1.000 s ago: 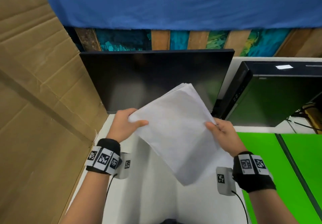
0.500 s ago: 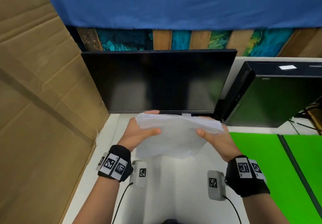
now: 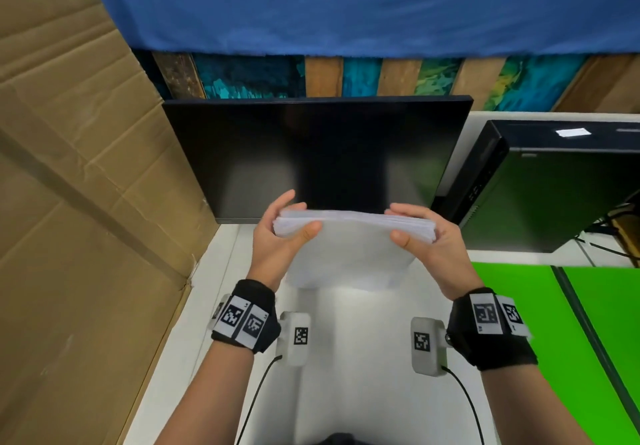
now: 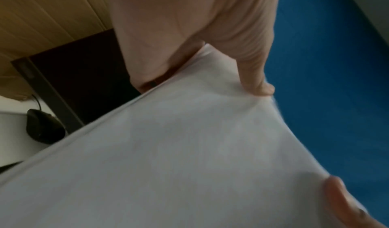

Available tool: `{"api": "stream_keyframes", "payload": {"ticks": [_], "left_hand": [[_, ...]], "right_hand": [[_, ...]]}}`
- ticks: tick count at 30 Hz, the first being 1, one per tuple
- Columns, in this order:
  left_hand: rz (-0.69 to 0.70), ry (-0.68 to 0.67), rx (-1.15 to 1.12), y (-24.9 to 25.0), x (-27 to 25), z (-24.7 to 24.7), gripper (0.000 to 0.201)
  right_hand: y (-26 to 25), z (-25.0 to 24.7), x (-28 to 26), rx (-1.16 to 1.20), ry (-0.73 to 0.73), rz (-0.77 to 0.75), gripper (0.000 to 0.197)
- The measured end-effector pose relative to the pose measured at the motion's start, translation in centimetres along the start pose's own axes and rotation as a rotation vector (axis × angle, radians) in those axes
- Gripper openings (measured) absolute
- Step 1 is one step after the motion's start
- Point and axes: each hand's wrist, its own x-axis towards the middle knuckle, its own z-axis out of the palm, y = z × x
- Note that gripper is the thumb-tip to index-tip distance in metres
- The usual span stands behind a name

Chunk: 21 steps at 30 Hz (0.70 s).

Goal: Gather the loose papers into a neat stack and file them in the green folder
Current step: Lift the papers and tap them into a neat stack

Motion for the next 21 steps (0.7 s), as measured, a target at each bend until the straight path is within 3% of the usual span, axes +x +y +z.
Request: {"api": "stream_keyframes", "payload": {"ticks": [6,10,14,18,21], "left_hand": [[-0.048,0.192,-0.095,-1.7,0.3,1.8,0.053],[-0.207,0.116,0.006,-2.9,1.4,2.5,0.057],[-0.276,0.127,0.059,-4.0,2.0,2.6,0.067],[-0.254,0.043,0.047,-3.1,1.4,3.7,0.061],[-0.167,0.148,-0.047,-2.4,1.0,3.4,0.055]], "right_hand": [[1.2,-0.1,1.2,0.001,-0.001,0.062,0.057],[1.2,-0.5,1.7,-0.042,-0.036,0.082,0.057],[1.7,-0.6,1.7,0.029,0.020,0.034,0.059],[2.3,0.1,1.8,0.053,0.099,0.076,0.040],[1.8,0.2,1.8,0.046,0.085,0.047,0.024]]}}
